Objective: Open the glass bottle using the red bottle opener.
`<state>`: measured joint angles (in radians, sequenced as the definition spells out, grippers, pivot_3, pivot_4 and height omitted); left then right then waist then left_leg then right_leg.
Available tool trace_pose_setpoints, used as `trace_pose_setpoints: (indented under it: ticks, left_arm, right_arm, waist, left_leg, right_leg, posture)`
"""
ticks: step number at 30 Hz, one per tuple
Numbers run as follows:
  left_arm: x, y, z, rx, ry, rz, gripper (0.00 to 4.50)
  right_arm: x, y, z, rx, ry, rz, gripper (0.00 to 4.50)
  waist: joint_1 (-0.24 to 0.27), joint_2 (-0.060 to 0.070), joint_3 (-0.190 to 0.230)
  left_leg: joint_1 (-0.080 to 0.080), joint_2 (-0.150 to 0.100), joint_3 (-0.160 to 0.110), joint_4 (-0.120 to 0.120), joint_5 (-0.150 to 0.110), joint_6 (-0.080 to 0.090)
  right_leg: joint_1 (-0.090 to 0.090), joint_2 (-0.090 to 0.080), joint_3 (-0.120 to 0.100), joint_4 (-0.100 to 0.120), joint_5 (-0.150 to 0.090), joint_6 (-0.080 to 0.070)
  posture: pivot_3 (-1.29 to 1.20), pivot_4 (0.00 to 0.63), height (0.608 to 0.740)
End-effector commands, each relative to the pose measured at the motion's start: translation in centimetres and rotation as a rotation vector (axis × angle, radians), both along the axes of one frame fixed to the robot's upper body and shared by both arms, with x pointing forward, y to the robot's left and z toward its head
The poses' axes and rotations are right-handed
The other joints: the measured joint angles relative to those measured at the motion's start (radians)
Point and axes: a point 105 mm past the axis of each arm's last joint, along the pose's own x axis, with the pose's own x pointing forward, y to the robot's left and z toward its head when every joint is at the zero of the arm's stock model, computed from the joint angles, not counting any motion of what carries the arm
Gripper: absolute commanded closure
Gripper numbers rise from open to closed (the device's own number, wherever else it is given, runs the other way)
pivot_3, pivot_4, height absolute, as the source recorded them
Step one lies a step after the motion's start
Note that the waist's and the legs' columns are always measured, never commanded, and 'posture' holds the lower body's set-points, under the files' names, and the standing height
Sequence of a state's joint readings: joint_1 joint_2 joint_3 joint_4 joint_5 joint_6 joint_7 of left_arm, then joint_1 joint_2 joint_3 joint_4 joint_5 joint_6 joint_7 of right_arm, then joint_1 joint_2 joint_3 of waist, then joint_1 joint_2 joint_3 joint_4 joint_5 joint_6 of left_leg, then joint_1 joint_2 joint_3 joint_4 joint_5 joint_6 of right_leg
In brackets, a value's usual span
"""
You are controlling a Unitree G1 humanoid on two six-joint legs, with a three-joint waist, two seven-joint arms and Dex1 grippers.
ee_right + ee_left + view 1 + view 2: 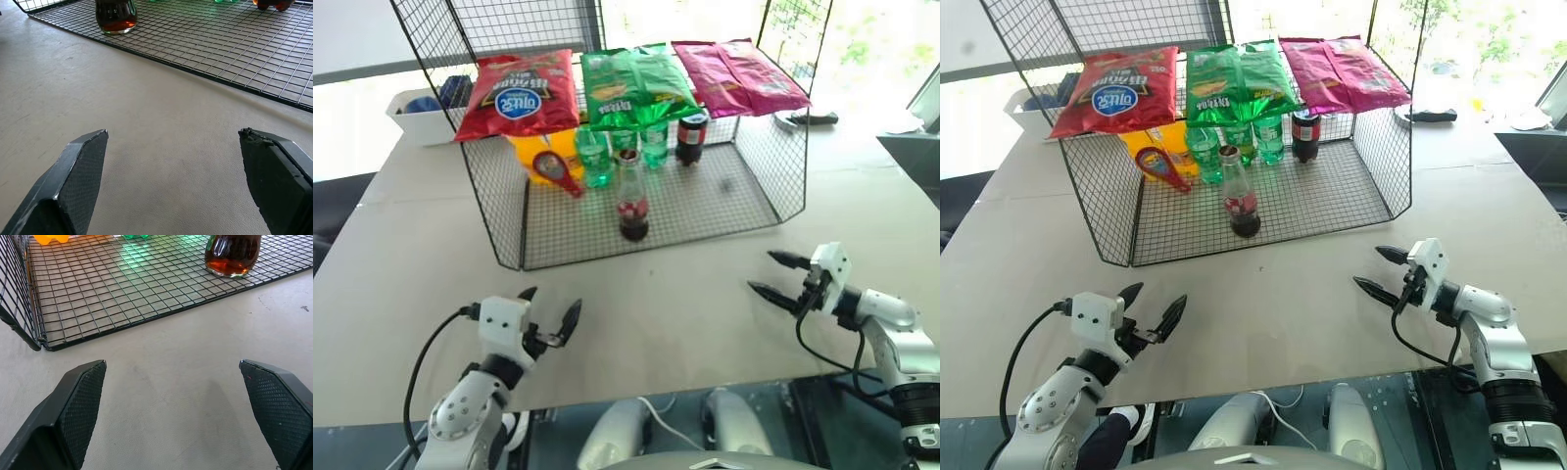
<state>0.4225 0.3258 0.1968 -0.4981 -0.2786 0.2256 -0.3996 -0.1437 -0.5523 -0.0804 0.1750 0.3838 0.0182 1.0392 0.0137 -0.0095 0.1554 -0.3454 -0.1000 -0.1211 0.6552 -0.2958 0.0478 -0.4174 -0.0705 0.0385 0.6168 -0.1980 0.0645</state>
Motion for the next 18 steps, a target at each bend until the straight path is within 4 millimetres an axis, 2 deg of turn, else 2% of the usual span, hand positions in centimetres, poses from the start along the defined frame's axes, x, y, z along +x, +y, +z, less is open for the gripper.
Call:
trace_pose_setpoints:
  ticks: [1,18]
  left_arm:
    - [0.1,-0.1,1.5,0.017,-0.068,-0.021,0.00]
    - [0.7,-0.3,2.2,-0.016,-0.103,-0.025,0.00]
  right_arm:
    - [0.2,-0.2,1.4,0.000,-0.056,0.002,0.19]
    - [0.2,1.3,1.5,0.010,-0.063,0.027,0.19]
  waist:
    - [0.000,0.000,0.000]
    - [0.000,0.000,0.000]
  left_leg:
    - [0.000,0.000,0.000,0.000,0.000,0.000]
    - [0.000,0.000,0.000,0.000,0.000,0.000]
  right_leg:
    - [0.000,0.000,0.000,0.000,0.000,0.000]
    - [0.000,0.000,0.000,0.000,0.000,0.000]
  posture:
    - [0.00,0.150,0.734]
    - [0.00,0.150,0.734]
